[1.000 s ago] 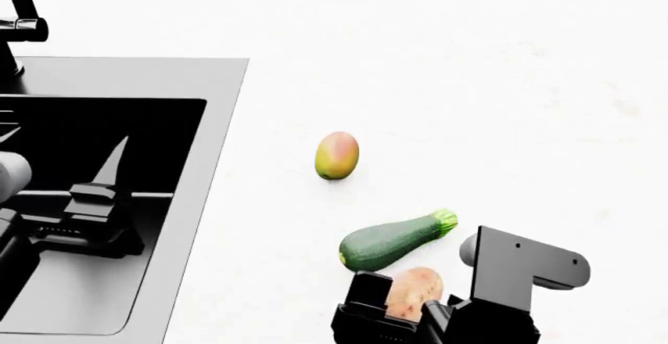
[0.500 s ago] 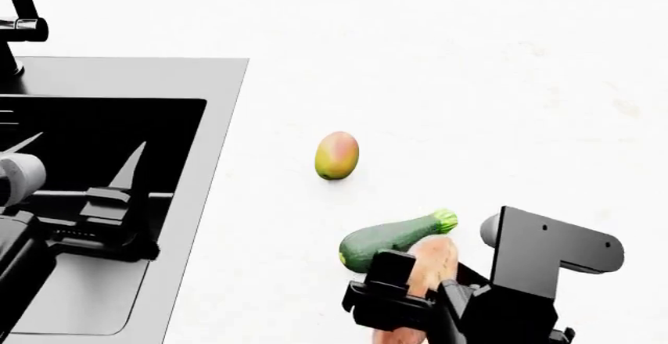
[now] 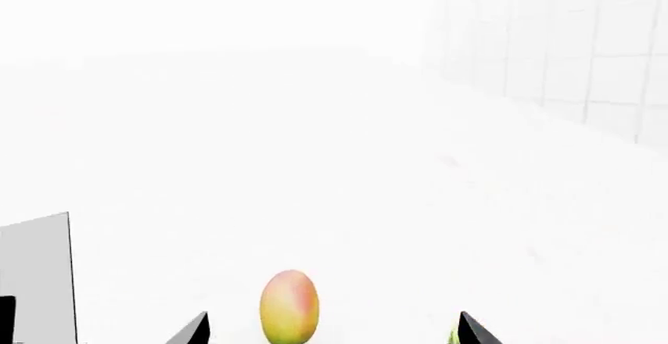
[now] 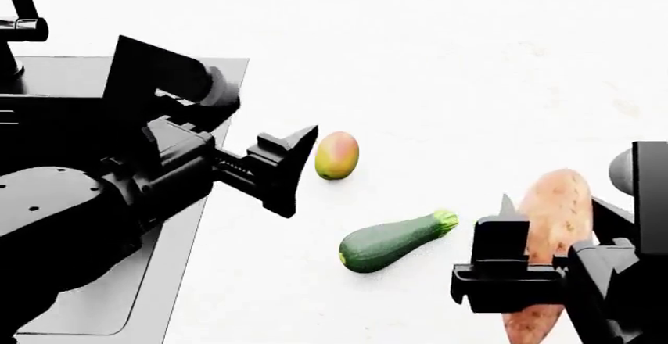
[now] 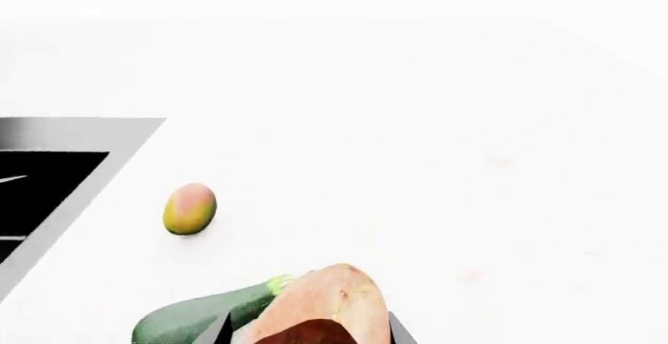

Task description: There is a mixed pile of frozen fruits and vegetables on the counter. Locate all the frozen vegetables and place the items in a bowl on the counter. Take all the frozen fruits and defrost them in a running sink.

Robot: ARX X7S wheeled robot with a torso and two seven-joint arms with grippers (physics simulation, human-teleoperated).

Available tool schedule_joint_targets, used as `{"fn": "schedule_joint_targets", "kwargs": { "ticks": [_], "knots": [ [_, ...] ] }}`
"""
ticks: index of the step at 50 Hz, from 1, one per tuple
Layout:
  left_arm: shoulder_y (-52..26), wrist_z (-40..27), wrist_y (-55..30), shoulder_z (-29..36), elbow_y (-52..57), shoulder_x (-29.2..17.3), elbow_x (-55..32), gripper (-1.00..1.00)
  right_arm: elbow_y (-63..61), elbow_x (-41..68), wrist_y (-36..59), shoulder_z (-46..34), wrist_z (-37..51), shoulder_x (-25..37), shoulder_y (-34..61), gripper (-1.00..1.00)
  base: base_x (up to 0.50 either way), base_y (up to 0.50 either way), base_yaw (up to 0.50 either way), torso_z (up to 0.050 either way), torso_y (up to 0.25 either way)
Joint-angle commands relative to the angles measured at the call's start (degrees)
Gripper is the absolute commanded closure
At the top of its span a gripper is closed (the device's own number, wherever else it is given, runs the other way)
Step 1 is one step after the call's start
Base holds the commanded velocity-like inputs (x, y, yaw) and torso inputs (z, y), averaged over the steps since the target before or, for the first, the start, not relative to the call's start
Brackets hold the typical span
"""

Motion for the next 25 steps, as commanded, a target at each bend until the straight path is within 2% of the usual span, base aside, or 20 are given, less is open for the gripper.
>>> {"fn": "schedule_joint_targets", "kwargs": {
  "ticks": [1,4,5,7,10,13,15,18,25],
  "knots": [
    [-11.61,11.01,5.98,10.23,-26.25,5.83,4.61,-1.00,-0.08,14.21,-1.72,-0.66,7.16,12.77,5.04,1.00,0.00,0.00,0.00,0.000,0.000],
    [-11.69,17.01,8.78,14.85,-28.47,6.31,6.16,-1.00,0.55,14.61,-2.56,-1.09,7.59,13.68,6.51,1.00,0.00,0.00,0.00,0.000,0.000],
    [-12.60,17.11,9.39,13.81,-31.99,7.80,5.57,-1.00,1.19,13.53,-1.95,-0.62,6.70,13.69,6.53,1.00,0.00,0.00,0.00,0.000,0.000],
    [-14.11,19.03,12.57,15.73,-38.54,9.91,6.08,-1.00,1.61,13.07,-1.85,-0.14,6.22,14.16,6.83,1.00,0.00,0.00,0.00,0.000,0.000],
    [-16.42,18.28,19.07,25.29,-46.67,10.12,-1.81,-1.00,0.96,13.52,-2.16,0.46,6.40,14.64,5.67,1.00,0.00,0.00,0.00,0.000,0.000],
    [-19.05,16.48,27.08,41.83,-54.85,10.14,-16.91,-1.00,0.19,14.11,-2.62,2.41,6.39,15.26,3.82,1.00,0.00,0.00,0.00,0.000,0.000],
    [-19.59,15.23,30.40,50.28,-56.49,10.14,-22.76,-1.00,-0.16,14.42,-2.87,3.24,6.27,15.42,3.01,1.00,0.00,0.00,0.00,0.000,0.000],
    [-20.55,15.57,32.28,57.16,-56.88,10.14,-30.03,-1.00,-0.12,13.96,-2.73,3.61,5.72,15.31,2.45,1.00,0.00,0.00,0.00,0.000,0.000],
    [-22.96,14.98,34.38,64.61,-56.37,10.14,-39.22,-1.00,-0.25,14.34,-3.40,2.91,5.81,15.65,2.14,1.00,0.00,0.00,0.00,0.000,0.000]
  ]
}}
